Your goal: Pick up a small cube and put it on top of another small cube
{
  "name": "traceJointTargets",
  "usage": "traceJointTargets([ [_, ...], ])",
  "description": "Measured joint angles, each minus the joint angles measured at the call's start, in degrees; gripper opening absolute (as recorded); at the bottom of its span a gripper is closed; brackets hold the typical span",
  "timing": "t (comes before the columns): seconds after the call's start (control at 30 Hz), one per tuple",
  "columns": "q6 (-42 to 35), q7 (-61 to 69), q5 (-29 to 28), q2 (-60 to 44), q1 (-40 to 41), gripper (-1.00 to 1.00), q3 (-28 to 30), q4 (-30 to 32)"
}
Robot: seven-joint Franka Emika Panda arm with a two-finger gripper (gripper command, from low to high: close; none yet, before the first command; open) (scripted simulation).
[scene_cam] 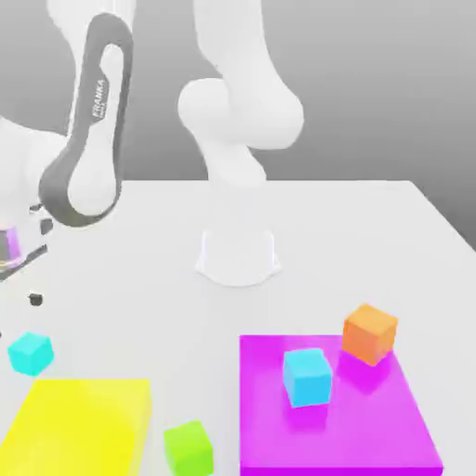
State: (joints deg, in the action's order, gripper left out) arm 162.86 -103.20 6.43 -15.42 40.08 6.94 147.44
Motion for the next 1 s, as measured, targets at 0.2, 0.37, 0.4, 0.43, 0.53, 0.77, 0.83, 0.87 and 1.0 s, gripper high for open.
traceJointTargets([
  [0.2,4.86,1.33,2.00,-6.20,1.77,-1.00,-2.08,-1.20],
  [0.37,4.29,1.06,1.72,-5.39,1.70,-1.00,-1.93,-1.02],
  [0.4,2.96,0.61,1.15,-3.70,1.32,-1.00,-1.42,-0.66],
  [0.43,1.48,0.03,0.40,-1.81,0.99,-1.00,-0.92,-0.26],
  [0.53,-3.22,-1.84,-2.16,4.09,-0.52,-1.00,-0.23,0.84],
  [0.77,-13.47,-3.09,-3.53,14.70,-17.31,-1.00,-11.88,0.30],
  [0.83,-16.32,-3.00,-3.30,17.41,-23.14,-1.00,-14.29,0.10],
  [0.87,-17.74,-2.97,-3.20,18.70,-25.53,-1.00,-15.48,0.01],
  [1.0,-23.12,-2.76,-2.60,23.40,-33.07,-1.00,-21.46,-0.30],
])
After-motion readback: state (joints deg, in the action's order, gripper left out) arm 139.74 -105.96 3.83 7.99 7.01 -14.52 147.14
